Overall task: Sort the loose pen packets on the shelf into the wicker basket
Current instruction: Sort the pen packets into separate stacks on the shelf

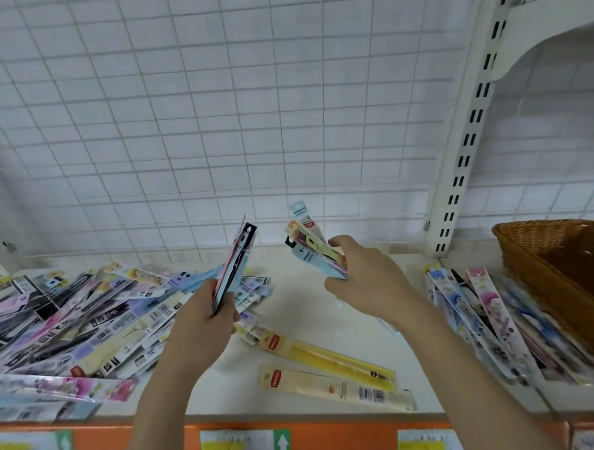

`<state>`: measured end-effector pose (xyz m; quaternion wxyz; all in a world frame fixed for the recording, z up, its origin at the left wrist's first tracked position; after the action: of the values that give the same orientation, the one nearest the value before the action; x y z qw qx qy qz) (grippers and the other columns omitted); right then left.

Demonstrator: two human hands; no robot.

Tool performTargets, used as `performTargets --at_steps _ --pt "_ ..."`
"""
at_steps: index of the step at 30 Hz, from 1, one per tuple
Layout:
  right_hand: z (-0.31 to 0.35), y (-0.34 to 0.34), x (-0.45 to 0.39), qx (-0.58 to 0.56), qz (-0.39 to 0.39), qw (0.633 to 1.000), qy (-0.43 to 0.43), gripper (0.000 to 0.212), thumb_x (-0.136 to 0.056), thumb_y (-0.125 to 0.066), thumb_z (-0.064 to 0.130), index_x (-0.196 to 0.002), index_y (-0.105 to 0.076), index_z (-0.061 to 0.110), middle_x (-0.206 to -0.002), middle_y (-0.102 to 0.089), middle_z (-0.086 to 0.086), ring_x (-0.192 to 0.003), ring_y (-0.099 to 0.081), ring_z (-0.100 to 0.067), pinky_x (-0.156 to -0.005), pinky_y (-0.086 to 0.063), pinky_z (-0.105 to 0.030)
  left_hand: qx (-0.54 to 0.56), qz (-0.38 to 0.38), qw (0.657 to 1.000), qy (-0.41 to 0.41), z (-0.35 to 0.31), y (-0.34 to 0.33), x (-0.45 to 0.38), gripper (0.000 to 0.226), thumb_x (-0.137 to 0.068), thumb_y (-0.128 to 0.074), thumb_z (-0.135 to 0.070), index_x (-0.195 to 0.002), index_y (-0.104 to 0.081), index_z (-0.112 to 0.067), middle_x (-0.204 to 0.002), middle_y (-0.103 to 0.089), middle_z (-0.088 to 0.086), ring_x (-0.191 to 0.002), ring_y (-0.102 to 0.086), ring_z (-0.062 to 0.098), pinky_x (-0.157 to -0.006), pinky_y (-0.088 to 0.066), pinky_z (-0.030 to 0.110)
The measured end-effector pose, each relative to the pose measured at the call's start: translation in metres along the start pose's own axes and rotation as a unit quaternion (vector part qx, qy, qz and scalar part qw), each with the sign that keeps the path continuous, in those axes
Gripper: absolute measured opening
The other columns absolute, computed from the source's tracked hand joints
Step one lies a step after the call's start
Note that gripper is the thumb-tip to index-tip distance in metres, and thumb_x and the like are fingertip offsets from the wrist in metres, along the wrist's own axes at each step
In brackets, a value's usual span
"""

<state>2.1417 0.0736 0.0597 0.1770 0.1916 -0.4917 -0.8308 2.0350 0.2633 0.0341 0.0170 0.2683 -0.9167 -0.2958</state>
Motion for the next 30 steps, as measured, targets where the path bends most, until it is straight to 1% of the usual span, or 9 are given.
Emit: performTargets --at_steps 3,6,12,15,17,19,24,26,30 --pt "-0.005 -0.004 -0.001 0.017 0.0 1.0 -0.002 0.013 -0.084 -0.051 0.026 -0.094 -0.047 0.019 -0.074 -0.053 0.005 -0.071 -0.054 -0.023 -0.052 -0.036 -0.028 0.001 -0.001 1.0 0.005 0.003 0.0 -0.002 0.018 -0.098 -0.04 -0.018 -0.082 -0.048 -0.018 -0.075 -0.061 0.003 -0.066 -0.06 0.017 -0.056 -0.04 0.023" --pt "-0.01 -0.009 -0.002 -0.01 0.024 1.0 -0.015 0.01 -0.084 -0.05 0.022 -0.081 -0.042 0.017 -0.07 -0.049 0.002 -0.065 -0.052 -0.022 -0.051 -0.035 -0.028 0.007 -0.004 1.0 0.012 0.007 0.002 -0.004 0.017 -0.098 -0.04 -0.017 -0.083 -0.048 -0.017 -0.075 -0.061 0.003 -0.065 -0.059 0.017 -0.056 -0.041 0.024" --pt "-0.014 -0.016 0.006 -0.092 0.067 0.993 -0.031 0.015 -0.079 -0.05 0.012 -0.093 -0.053 0.005 -0.086 -0.062 -0.013 -0.077 -0.065 -0.032 -0.058 -0.045 -0.032 0.012 -0.01 1.0 0.015 0.009 0.0 -0.007 0.016 -0.098 -0.04 -0.018 -0.085 -0.049 -0.016 -0.076 -0.062 0.003 -0.067 -0.059 0.018 -0.057 -0.041 0.023" --pt "-0.012 -0.02 0.015 -0.042 0.11 0.993 0.027 0.016 -0.083 -0.06 0.031 -0.091 -0.047 0.028 -0.079 -0.058 0.005 -0.071 -0.059 -0.018 -0.06 -0.044 -0.031 0.01 -0.006 1.0 0.018 0.011 -0.003 -0.008 0.015 -0.098 -0.04 -0.019 -0.089 -0.051 -0.013 -0.073 -0.062 0.001 -0.065 -0.058 0.018 -0.057 -0.042 0.023" --pt "-0.009 -0.022 0.02 0.007 0.135 0.99 0.048 0.032 -0.078 -0.064 0.052 -0.074 -0.042 0.029 -0.069 -0.052 0.008 -0.065 -0.053 -0.013 -0.058 -0.038 -0.03 0.011 -0.005 1.0 0.021 0.013 -0.003 -0.008 0.015 -0.098 -0.04 -0.019 -0.09 -0.051 -0.011 -0.073 -0.061 0.0 -0.065 -0.058 0.018 -0.056 -0.042 0.023" --pt "-0.008 -0.027 0.025 0.062 0.168 0.982 0.052 0.046 -0.069 -0.065 0.066 -0.072 -0.041 0.027 -0.068 -0.048 0.008 -0.065 -0.047 -0.011 -0.057 -0.034 -0.03 0.012 -0.006 1.0 0.023 0.016 -0.002 -0.007 0.016 -0.098 -0.04 -0.019 -0.089 -0.051 -0.012 -0.073 -0.061 0.001 -0.065 -0.057 0.019 -0.055 -0.042 0.023" --pt "0.001 -0.041 0.034 0.132 0.285 0.948 0.05 0.072 -0.06 -0.071 0.068 -0.111 -0.048 0.024 -0.1 -0.055 0.005 -0.091 -0.053 -0.015 -0.076 -0.046 -0.032 0.011 -0.02 0.999 0.025 0.023 0.006 -0.005 0.016 -0.098 -0.04 -0.018 -0.084 -0.048 -0.018 -0.072 -0.061 0.002 -0.065 -0.057 0.019 -0.054 -0.04 0.021" --pt "0.005 -0.046 0.031 0.147 0.281 0.947 0.051 0.067 -0.064 -0.072 0.063 -0.11 -0.05 0.019 -0.101 -0.056 0.0 -0.091 -0.054 -0.019 -0.076 -0.046 -0.034 0.011 -0.025 0.999 0.023 0.024 0.01 -0.004 0.015 -0.098 -0.04 -0.018 -0.085 -0.048 -0.019 -0.071 -0.06 0.001 -0.064 -0.057 0.018 -0.054 -0.04 0.022" --pt "0.012 -0.055 0.021 0.12 0.268 0.955 0.048 0.04 -0.072 -0.071 0.048 -0.088 -0.054 0.015 -0.078 -0.052 0.002 -0.065 -0.048 -0.016 -0.058 -0.037 -0.031 0.01 -0.026 0.999 0.025 0.031 0.016 0.0 0.013 -0.098 -0.04 -0.018 -0.094 -0.05 -0.012 -0.071 -0.059 0.0 -0.061 -0.057 0.015 -0.055 -0.041 0.023"
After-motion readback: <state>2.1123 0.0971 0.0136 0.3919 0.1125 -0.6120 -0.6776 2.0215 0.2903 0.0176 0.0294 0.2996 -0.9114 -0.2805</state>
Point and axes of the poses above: each hand's wrist, its own x-axis away from the middle knuckle, its own y-axis out of the back of the hand, z = x × y, the point moved 2 cm from there along -x, towards the middle knuckle
